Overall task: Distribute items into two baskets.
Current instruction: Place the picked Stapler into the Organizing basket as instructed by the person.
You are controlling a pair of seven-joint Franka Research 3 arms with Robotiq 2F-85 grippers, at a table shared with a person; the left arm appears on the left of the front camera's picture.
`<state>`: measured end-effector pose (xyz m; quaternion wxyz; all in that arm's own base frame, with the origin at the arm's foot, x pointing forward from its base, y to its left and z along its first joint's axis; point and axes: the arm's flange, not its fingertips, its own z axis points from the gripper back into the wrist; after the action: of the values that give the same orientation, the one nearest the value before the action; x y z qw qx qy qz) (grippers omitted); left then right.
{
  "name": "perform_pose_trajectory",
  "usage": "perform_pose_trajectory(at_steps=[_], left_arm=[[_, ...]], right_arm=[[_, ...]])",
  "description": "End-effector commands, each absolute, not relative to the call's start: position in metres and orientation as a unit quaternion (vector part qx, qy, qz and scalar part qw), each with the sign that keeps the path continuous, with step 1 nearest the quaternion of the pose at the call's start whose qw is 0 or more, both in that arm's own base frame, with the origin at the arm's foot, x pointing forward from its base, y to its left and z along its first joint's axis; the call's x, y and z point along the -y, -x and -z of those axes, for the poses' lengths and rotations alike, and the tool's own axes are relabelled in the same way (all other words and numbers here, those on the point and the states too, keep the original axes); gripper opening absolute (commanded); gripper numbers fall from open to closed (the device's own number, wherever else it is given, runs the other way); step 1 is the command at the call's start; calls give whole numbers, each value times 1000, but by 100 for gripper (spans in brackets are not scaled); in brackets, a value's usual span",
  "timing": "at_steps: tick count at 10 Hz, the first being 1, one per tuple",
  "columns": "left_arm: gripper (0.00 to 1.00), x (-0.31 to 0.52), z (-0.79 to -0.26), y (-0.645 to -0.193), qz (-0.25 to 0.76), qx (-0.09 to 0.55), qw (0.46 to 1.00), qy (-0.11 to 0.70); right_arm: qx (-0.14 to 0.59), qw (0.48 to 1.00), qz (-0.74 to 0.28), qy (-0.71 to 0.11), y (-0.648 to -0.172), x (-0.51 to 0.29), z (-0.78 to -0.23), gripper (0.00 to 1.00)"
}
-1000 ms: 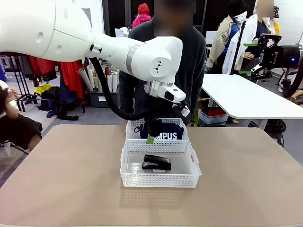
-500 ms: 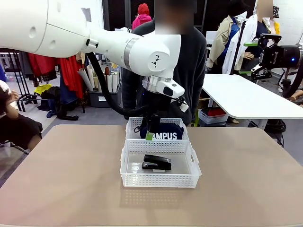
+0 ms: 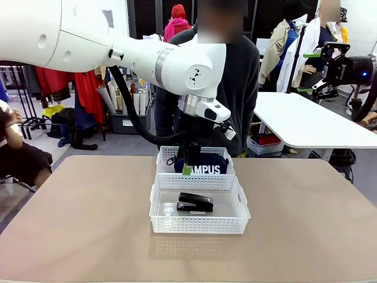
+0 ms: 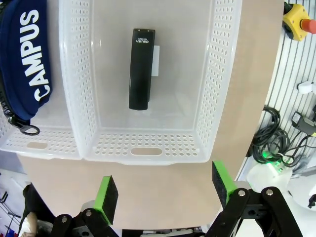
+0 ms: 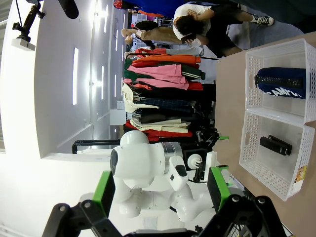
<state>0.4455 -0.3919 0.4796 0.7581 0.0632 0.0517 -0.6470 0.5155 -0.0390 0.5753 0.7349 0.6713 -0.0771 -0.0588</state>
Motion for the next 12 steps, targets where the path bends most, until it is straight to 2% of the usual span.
perform_pose_trajectory(at_steps=[1,2,3,6,8,9,12], left_arm=[[100,389,-481,-445,647,-52,758,-65],[100,392,-480,-445,647,-52,758,-63],[100,364,-502,-446,666,-29,745,17],[100,307,-556,-442,621,48,776,98],[100,274,-581,-437,579,84,802,121],[100,260,-590,-437,527,109,832,135],[100,216,-608,-444,392,132,884,219]], right_arm=[[83,733,60,-672,-514,38,-579,100],[83,733,60,-672,-514,38,-579,100],[83,733,60,-672,-514,38,-579,100],[83,733,60,-672,-514,38,-579,100],[83,733,60,-672,-514,38,-579,100],[83,733,60,-672,-514,38,-579,100],[83,733,60,-672,-514,38,-579,100]])
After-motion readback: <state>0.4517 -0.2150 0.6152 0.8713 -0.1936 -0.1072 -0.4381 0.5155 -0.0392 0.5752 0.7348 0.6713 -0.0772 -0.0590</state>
